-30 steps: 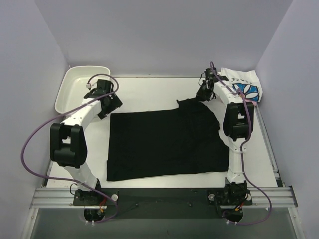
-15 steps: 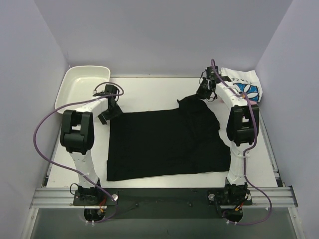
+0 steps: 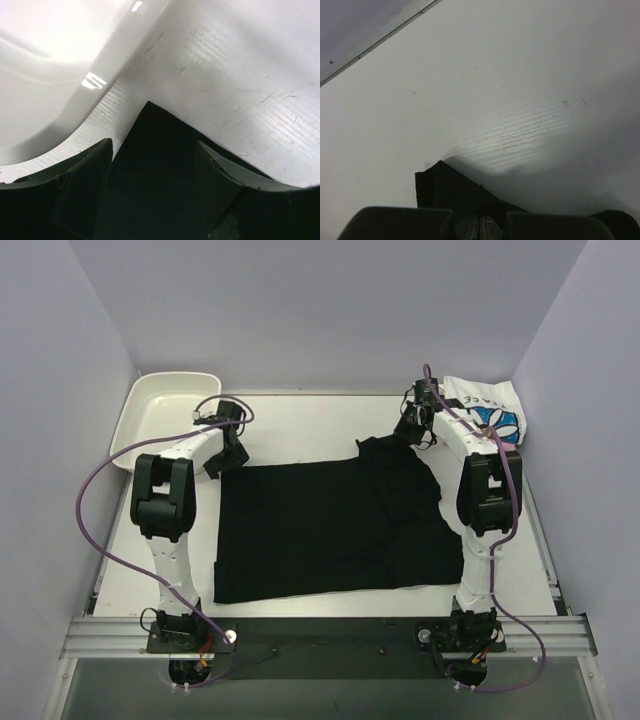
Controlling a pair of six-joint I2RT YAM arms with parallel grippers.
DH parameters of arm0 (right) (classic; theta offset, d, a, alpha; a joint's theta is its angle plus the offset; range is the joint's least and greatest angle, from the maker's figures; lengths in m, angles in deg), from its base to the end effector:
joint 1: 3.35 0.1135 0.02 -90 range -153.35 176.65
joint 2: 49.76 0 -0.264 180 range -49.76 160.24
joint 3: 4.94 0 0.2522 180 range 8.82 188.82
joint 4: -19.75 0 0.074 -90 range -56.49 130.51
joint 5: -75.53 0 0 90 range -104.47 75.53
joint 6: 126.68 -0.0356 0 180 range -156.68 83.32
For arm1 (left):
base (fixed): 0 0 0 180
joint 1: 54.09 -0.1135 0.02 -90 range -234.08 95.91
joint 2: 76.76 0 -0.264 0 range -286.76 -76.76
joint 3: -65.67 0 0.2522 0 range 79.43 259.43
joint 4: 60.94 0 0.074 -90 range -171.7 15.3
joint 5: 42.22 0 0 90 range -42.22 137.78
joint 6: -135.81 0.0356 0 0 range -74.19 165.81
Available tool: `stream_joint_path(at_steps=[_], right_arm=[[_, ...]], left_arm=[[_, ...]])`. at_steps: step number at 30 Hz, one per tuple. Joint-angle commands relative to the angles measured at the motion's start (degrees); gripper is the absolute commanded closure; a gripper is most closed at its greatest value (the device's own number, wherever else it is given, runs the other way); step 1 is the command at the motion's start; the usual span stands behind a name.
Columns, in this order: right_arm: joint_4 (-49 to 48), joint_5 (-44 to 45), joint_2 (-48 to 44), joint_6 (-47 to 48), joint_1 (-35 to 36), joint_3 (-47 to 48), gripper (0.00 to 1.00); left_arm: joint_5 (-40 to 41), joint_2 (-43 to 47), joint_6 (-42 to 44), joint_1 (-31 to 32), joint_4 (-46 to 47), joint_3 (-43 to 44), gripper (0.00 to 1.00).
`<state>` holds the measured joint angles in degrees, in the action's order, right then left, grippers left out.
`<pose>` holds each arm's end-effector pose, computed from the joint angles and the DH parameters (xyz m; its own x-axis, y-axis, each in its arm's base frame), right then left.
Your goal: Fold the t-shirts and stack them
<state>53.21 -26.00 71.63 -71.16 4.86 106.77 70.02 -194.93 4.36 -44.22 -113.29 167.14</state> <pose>0.4796 0.0764 0.2220 -0.7188 0.4567 -0.5241 0.1488 0.8375 0.5258 0.4205 -0.0595 0.1739 -0.7064 -0.4990 -0.5020 -0.5901 0.8069 0.0282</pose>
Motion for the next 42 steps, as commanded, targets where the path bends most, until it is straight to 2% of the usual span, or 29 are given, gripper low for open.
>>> stream_joint_path(at_steps=[1,10,16,18,20,21,24,25,27,28,36,42], right_arm=[[-1.0,-1.0,-4.2,0.4,0.0,-0.2,1.0],[-1.2,-1.6,-3.9,0.7,0.0,-0.7,1.0],[-1.2,-1.7,-3.7,0.7,0.0,-0.9,1.0],[-1.2,-1.7,-3.8,0.9,0.0,-1.2,1.0],[-1.2,-1.7,-4.0,0.7,-0.1,-1.4,1.0],[-1.2,-1.7,-4.1,0.8,-0.1,-1.4,1.0],[-1.5,-1.5,-4.6,0.6,0.0,-2.4,1.0],[-1.6,-1.5,-4.7,0.6,0.0,-2.6,1.0],[-1.5,-1.4,-4.8,0.7,0.0,-2.9,1.0],[-1.6,-1.2,-5.0,0.6,-0.1,-3.1,1.0],[-1.4,0.7,-8.9,1.5,-0.9,-5.1,1.0],[-0.8,3.5,-16.4,2.7,-0.9,-10.0,1.0]], left_arm=[[1.1,-1.5,-1.1,0.6,-1.1,3.1,0.26],[3.1,-4.0,-2.3,0.8,-1.4,3.2,0.32],[3.6,-5.3,-2.5,0.8,-2.0,4.8,0.43],[3.6,-5.7,-2.7,0.6,-2.4,4.9,0.52],[3.6,-5.8,-2.8,0.7,-2.3,4.8,0.56],[3.5,-5.9,-2.9,0.7,-2.2,4.6,0.63],[3.7,-5.7,-3.1,0.6,-1.8,3.6,0.77],[3.8,-5.5,-3.1,0.6,-1.8,2.9,0.86],[3.9,-5.5,-3.0,0.7,-1.4,2.5,0.98],[4.0,-5.5,-3.0,0.7,-1.4,2.0,1.0],[3.6,-1.9,-3.4,1.1,-0.1,-1.0,1.0],[3.3,4.8,-3.6,1.2,0.1,-4.5,1.0]])
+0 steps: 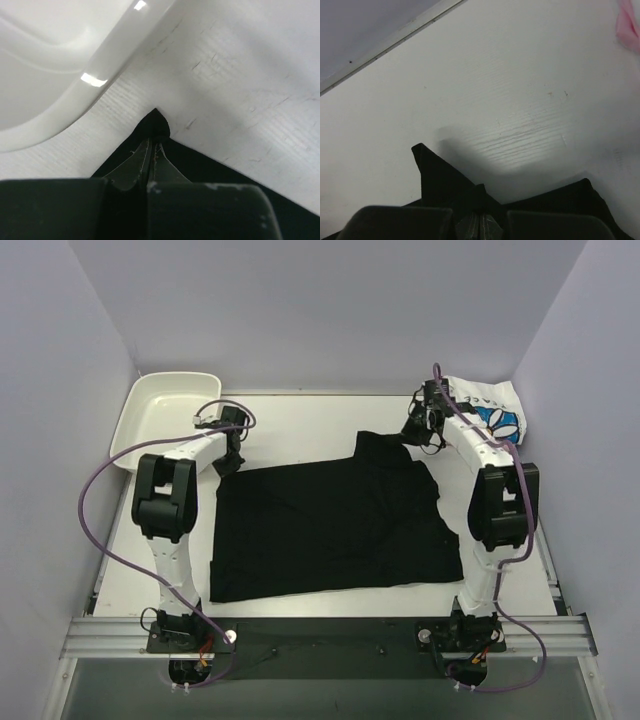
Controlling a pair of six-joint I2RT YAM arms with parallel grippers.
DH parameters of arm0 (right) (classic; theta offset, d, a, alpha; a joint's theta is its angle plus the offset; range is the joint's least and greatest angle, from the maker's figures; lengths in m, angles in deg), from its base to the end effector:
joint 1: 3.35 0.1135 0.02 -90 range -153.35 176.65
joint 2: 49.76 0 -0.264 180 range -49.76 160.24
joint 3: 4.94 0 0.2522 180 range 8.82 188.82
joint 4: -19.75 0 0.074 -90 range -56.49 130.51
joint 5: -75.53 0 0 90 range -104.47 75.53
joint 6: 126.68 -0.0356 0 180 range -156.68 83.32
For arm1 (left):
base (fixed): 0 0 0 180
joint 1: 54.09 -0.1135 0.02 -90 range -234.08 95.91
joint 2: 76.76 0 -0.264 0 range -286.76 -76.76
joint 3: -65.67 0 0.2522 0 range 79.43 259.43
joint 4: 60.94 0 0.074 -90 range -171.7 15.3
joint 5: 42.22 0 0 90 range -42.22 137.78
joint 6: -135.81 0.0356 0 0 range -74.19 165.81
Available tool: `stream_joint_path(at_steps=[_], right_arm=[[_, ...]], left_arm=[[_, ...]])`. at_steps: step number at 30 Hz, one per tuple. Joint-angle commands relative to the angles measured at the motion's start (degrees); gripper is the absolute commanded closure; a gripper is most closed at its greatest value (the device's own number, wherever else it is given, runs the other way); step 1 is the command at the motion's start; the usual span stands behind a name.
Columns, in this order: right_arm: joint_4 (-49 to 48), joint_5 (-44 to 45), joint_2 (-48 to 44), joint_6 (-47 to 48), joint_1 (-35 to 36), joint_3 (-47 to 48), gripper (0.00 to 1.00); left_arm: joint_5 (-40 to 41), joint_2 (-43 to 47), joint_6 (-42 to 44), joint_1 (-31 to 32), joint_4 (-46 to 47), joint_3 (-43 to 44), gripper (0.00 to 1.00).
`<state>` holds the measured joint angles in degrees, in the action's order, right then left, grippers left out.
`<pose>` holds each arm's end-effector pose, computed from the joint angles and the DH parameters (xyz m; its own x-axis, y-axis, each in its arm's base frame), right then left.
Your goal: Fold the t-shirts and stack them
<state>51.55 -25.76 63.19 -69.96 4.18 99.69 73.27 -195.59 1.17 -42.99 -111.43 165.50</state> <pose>0.4509 0.0666 0.2499 -0.6860 0.4521 -0.5701 0.1190 0.8427 0.5251 0.4180 -0.0664 0.1633 -0.6721 -0.5145 -0.5325 -0.6274 0.7776 0.0406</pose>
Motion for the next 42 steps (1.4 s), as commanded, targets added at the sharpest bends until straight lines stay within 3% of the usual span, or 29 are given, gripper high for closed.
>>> stream_joint_path(at_steps=[1,15,23,33,42], right_arm=[[0.9,4.0,-10.5,1.8,-0.2,-3.9,1.0],[4.2,15.9,-34.6,2.6,-1.3,-24.9,1.0],[7.8,19.6,-45.3,1.5,-2.9,-32.3,1.0],[11.9,21.7,-57.4,1.7,-2.9,-39.4,1.0],[13.1,22.2,-62.8,1.0,-2.9,-46.1,1.0]], left_arm=[[0.0,6.4,-0.4,0.0,-1.7,-3.4,1.0],[4.0,32.9,1.2,1.6,-3.3,-19.0,1.0],[0.9,45.9,1.4,2.4,-4.0,-28.8,1.0],[2.6,52.8,-2.3,12.5,-6.0,-36.2,1.0],[4.8,55.9,-3.6,14.2,-7.3,-37.7,1.0]])
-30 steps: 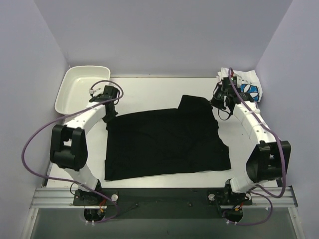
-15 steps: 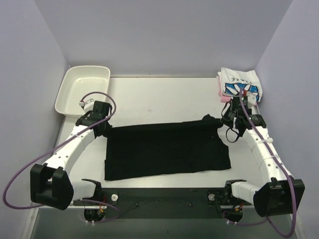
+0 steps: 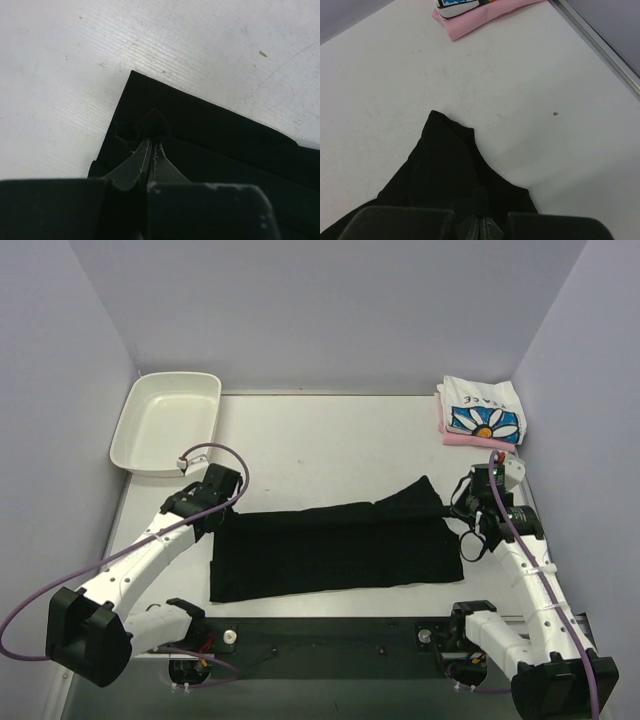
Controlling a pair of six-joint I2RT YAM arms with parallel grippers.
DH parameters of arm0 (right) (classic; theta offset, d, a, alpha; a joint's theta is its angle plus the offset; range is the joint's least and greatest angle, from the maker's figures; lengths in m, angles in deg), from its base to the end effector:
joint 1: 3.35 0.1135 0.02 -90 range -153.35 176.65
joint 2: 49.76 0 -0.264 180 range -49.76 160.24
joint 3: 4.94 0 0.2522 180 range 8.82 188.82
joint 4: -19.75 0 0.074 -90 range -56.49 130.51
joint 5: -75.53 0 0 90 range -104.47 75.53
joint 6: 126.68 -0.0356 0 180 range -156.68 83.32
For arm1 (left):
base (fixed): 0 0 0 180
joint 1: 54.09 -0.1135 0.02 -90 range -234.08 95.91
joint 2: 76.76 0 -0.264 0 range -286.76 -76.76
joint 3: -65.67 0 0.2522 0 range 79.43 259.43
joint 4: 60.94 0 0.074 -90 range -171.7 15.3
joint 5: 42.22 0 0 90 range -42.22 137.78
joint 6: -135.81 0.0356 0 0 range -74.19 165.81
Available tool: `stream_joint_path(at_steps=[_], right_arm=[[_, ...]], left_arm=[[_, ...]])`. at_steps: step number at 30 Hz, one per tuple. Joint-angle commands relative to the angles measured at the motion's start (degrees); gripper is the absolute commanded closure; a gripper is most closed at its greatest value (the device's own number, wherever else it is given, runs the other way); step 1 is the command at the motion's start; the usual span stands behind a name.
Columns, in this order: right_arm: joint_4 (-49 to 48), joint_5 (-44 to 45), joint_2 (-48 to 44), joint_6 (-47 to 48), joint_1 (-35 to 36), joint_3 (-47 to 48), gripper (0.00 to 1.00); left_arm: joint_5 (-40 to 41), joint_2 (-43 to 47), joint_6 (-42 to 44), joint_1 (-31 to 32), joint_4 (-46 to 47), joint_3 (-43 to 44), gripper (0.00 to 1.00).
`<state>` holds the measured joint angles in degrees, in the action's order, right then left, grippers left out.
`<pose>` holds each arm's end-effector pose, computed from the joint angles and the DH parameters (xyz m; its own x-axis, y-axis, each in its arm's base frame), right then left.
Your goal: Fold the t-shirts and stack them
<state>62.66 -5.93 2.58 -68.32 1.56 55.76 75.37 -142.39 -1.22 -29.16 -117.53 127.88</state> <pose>0.1979 0.0117 0.2972 -0.4615 0.4810 -0.7454 0.3281 0.8732 0.3604 0.2024 -0.0759 0.2475 -0.6551 -0.4106 -0.6342 -0.4631 0.8815 -0.0923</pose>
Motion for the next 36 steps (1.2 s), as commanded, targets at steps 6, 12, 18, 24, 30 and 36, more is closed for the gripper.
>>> stream_joint_path(at_steps=[6,12,18,24,30,36], right_arm=[[4.1,2.6,-5.7,-2.7,-0.3,-4.0,1.0],[6.6,0.7,-9.4,-5.4,-0.2,-5.5,1.0],[9.5,-1.3,-12.7,-7.6,0.4,-8.5,1.0],[13.0,-2.7,-18.1,-9.0,3.3,-8.4,0.75],[14.2,2.5,-16.7,-8.4,7.0,-2.6,0.54],[0.4,-4.5,-2.4,-7.2,7.3,-2.1,0.53]], left_arm=[[0.6,5.0,-3.0,0.4,-1.9,-3.1,1.0],[-2.9,9.5,-7.3,1.3,-2.1,-8.6,1.0],[-3.5,13.3,-10.3,1.6,-2.7,-13.0,0.83],[-4.0,17.7,-12.7,2.1,-6.3,-13.2,0.17],[-3.0,24.8,-11.9,3.0,-7.6,-8.2,0.14],[-4.7,14.0,-7.3,3.6,0.4,-3.0,0.13]])
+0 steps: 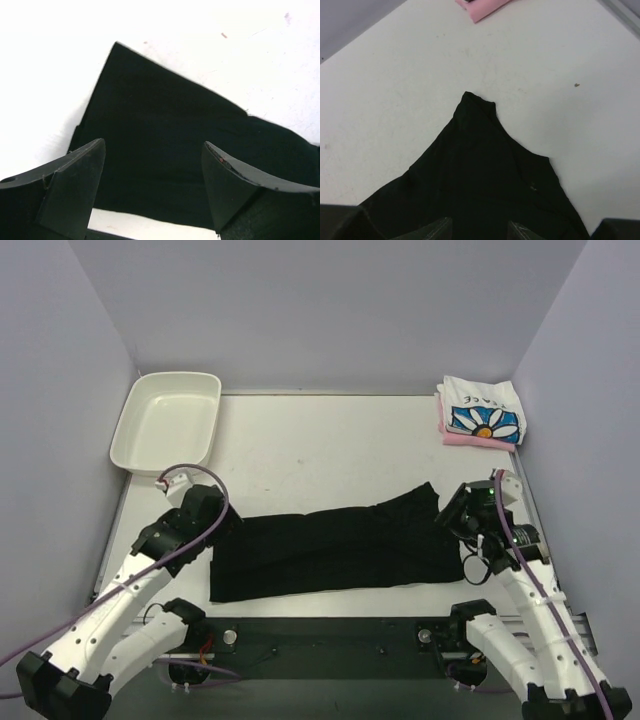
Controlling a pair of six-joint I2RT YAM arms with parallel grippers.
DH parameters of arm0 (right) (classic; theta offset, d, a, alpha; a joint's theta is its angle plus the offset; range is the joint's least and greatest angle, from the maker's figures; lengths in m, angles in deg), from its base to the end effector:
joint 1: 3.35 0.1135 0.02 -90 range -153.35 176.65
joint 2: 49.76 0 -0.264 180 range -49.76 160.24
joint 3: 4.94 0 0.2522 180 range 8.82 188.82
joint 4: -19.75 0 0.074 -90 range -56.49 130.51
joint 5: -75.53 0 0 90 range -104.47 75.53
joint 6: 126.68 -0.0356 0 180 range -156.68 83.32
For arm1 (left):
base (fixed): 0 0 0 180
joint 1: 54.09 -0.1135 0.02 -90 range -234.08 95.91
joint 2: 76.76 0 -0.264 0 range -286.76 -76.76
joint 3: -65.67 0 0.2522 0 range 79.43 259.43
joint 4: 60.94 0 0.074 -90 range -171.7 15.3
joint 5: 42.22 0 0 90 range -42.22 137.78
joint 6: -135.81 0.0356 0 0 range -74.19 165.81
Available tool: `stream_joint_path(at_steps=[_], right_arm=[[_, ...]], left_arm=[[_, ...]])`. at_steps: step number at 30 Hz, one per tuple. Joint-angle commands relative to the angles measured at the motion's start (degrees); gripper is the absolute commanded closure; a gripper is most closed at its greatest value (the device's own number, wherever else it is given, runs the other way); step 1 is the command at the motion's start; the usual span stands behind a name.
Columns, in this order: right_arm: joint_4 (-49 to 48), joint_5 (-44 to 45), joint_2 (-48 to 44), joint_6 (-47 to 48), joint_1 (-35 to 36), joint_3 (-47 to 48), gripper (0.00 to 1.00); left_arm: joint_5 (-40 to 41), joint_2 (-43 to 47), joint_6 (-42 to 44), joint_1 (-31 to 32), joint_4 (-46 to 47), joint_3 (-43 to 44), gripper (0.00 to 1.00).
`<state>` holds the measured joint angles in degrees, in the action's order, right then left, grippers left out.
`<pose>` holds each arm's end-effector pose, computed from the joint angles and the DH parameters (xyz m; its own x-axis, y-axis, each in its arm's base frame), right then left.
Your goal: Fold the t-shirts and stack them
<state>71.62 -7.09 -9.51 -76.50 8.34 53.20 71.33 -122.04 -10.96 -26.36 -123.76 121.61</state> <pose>0.1470 0.0257 0.3005 -0.4822 0.5487 -0.6829 0.2763 0.8350 0.4759 0.1372 -0.0560 0.2635 -0.5584 -0.5728 -0.6001 -0.4699 0.8145 -0.3402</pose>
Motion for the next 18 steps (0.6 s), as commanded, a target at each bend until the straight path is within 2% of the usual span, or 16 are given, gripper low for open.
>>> stream_joint_path(at_steps=[1,5,9,12,18], right_arm=[[-10.8,-4.4,11.8,1.4,0.7,0.4,0.53],[-19.0,-9.3,24.2,3.6,1.1,3.8,0.55],[-21.2,-11.4,36.5,4.8,1.2,8.5,0.56],[-21.1,-12.9,40.1,4.5,1.5,10.5,0.59],[-19.7,-12.8,40.9,4.7,2.5,10.0,0.6]], left_arm=[[-1.0,-9.6,2.9,1.0,8.5,3.3,0.13],[-3.8,-19.0,5.0,1.6,16.3,4.8,0.14],[-4.4,-29.8,5.4,2.8,19.9,8.6,0.14],[-4.5,-33.7,5.2,3.6,21.5,9.8,0.14],[-5.1,-37.9,5.0,3.9,23.6,10.1,0.15]])
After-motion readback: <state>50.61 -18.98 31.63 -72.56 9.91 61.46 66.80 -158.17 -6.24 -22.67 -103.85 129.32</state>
